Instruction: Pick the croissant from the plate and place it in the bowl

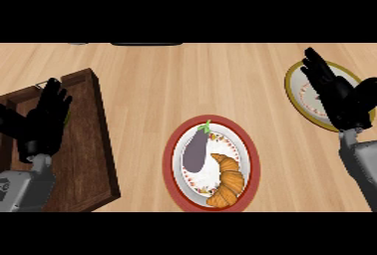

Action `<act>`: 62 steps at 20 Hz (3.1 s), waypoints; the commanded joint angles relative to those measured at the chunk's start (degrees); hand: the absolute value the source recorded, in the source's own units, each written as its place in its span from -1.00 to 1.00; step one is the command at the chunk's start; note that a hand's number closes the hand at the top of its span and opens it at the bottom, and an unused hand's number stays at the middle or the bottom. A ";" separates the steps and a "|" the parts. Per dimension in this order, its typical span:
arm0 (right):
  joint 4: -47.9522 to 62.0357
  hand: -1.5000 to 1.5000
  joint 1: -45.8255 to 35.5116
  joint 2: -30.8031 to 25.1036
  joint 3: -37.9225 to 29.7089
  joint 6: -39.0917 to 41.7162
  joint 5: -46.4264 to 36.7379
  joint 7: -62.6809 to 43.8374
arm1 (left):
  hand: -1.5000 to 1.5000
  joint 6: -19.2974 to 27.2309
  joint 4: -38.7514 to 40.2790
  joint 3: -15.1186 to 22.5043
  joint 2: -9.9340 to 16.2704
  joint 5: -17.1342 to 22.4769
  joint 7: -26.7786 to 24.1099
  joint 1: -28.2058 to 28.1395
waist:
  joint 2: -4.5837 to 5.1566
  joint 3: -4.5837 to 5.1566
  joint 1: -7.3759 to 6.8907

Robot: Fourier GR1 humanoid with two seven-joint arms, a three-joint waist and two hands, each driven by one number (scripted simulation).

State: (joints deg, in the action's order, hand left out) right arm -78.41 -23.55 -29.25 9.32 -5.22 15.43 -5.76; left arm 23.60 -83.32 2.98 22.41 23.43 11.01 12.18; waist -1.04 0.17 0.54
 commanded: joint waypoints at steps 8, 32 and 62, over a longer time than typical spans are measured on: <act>-8.66 -1.00 4.06 -17.51 10.91 -0.27 -23.95 -13.54 | 0.00 -4.09 -2.64 2.49 7.54 -8.21 -4.18 -2.68 | 0.00 1.59 3.04; -52.69 -1.00 5.67 -3.29 20.75 8.79 -47.28 -72.95 | 0.00 -7.72 -3.78 2.98 5.90 -10.52 -6.62 -2.72 | 1.16 0.13 -1.50; -18.74 -1.00 -9.76 1.30 33.78 20.07 -24.98 -72.32 | 0.00 -10.05 -1.54 0.87 3.93 -11.30 -7.50 -3.02 | 0.96 -0.07 -1.00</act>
State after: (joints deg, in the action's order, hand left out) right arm -98.28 -30.65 -28.95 40.02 11.79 -5.28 -68.45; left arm 14.35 -85.73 4.95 26.48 11.67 4.34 9.38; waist -0.05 0.12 -0.88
